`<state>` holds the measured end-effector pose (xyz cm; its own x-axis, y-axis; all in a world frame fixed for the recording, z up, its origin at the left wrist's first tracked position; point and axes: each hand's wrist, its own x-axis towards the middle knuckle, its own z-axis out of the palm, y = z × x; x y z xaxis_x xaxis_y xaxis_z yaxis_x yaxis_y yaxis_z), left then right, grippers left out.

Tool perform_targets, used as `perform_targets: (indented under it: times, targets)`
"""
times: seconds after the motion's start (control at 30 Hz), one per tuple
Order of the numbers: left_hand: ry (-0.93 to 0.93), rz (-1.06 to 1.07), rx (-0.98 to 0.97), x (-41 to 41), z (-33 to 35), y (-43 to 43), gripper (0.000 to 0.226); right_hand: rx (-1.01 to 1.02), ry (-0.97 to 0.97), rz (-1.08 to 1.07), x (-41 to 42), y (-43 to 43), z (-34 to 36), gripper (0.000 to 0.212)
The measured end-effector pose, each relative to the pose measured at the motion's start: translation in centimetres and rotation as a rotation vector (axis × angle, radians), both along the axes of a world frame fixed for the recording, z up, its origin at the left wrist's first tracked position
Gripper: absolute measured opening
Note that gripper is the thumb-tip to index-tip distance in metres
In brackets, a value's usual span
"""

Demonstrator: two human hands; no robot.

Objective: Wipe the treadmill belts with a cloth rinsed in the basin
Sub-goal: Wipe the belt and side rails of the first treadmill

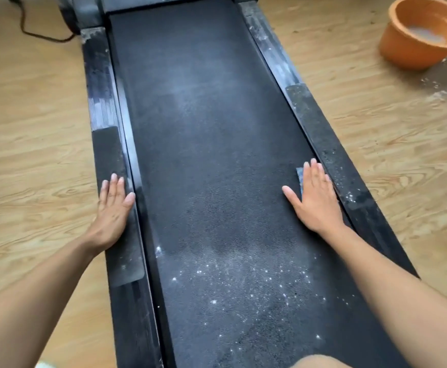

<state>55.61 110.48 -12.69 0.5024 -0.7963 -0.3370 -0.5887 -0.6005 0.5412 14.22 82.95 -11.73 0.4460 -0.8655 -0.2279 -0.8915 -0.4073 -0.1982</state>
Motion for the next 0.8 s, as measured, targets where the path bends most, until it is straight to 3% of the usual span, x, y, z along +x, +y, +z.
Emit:
perform_targets:
  times: [0.07, 0.13, 0.4, 0.57, 0.63, 0.8]
  targets:
    - [0.015, 0.007, -0.013, 0.0, -0.1, 0.3, 0.105, -0.009, -0.003, -0.091, 2.0, 3.0, 0.0, 0.111]
    - [0.024, -0.002, -0.009, 0.0, -0.2, 0.3, 0.103, -0.024, 0.017, -0.048, 4.7, 6.9, -0.1, 0.112]
    - [-0.005, -0.043, -0.002, 0.1, -0.4, -0.1, 0.079, -0.018, -0.065, 0.642, 20.1, 22.5, -1.2, 0.092]
    - [-0.065, -0.072, 0.005, 0.7, -1.0, -0.2, 0.091, -0.086, -0.053, 0.905, 18.2, 22.1, -1.9, 0.084]
    - [-0.078, -0.053, 0.024, 1.0, -1.2, 0.1, 0.083, -0.099, -0.042, 0.95, 16.2, 20.3, -1.7, 0.084]
    - [-0.131, -0.025, 0.055, 0.6, -1.2, -0.3, 0.07, -0.061, -0.027, 0.664, 5.3, 12.3, -1.0, 0.095]
